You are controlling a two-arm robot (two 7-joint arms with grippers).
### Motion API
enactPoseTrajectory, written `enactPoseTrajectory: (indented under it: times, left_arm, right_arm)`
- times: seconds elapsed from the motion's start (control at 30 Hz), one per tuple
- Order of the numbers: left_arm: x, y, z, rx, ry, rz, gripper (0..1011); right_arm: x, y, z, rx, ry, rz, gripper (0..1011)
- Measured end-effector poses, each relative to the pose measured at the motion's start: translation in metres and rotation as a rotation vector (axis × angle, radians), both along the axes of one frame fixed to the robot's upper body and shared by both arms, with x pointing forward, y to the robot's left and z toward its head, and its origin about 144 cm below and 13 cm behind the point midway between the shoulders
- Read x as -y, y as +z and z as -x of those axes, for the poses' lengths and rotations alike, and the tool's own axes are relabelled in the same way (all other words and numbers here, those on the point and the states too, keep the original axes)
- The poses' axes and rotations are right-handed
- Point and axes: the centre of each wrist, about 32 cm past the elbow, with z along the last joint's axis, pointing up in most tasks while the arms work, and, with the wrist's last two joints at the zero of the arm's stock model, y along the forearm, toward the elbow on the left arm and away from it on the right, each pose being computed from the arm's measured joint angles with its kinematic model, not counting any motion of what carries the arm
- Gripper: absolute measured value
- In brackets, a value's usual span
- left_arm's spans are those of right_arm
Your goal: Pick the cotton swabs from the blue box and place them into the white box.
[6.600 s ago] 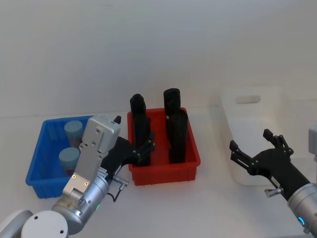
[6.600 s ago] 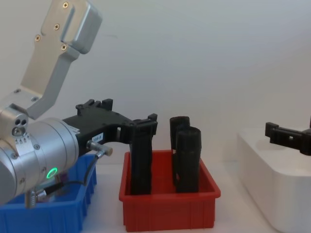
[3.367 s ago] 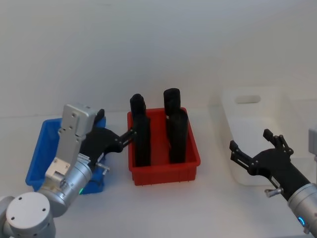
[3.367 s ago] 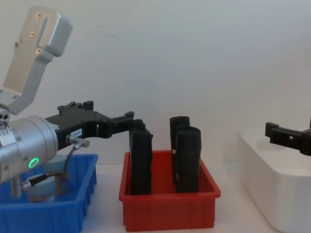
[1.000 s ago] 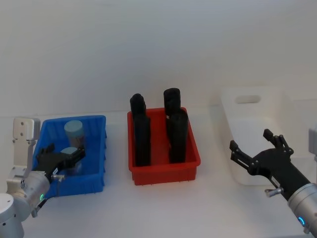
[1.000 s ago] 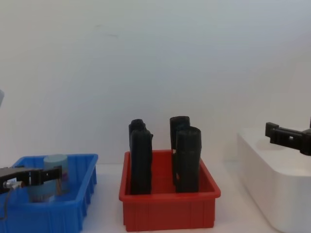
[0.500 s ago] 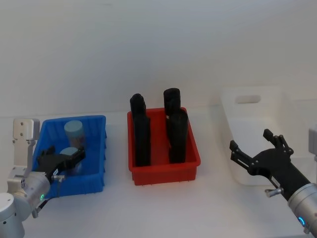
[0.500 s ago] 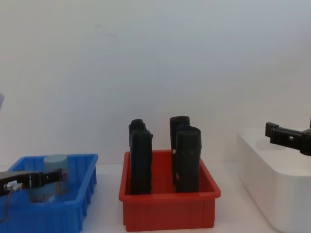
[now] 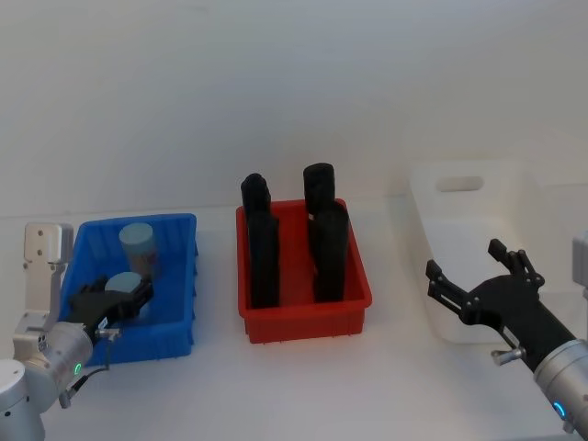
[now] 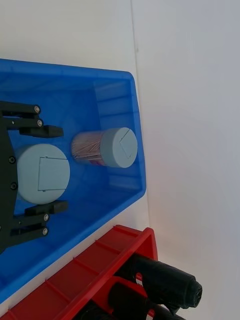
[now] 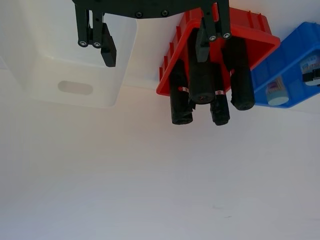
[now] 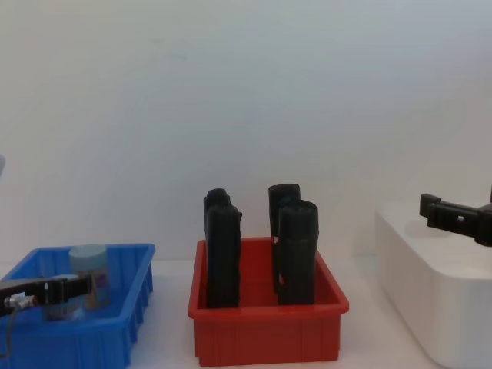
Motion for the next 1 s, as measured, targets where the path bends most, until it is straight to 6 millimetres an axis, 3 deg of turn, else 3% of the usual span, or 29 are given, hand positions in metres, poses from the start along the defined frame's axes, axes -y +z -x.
enactPoseTrajectory:
  times: [0.2, 0.57, 1.0]
  left_arm:
    - [0.0, 0.001, 0.002, 0.007, -0.007, -0.005, 673]
    - [0.003, 0.016, 0.005, 0.073, -0.052, -0.04, 670]
    - [0.014, 0.062, 0.01, 0.179, -0.173, -0.073, 670]
  right_arm:
    - [0.0, 0.0, 0.0, 0.0, 0.0, 0.0, 1002]
    - [0.0, 0.0, 0.0, 0.0, 0.0, 0.0, 1002]
    - [0.0, 0.0, 0.0, 0.0, 0.0, 0.0, 1002]
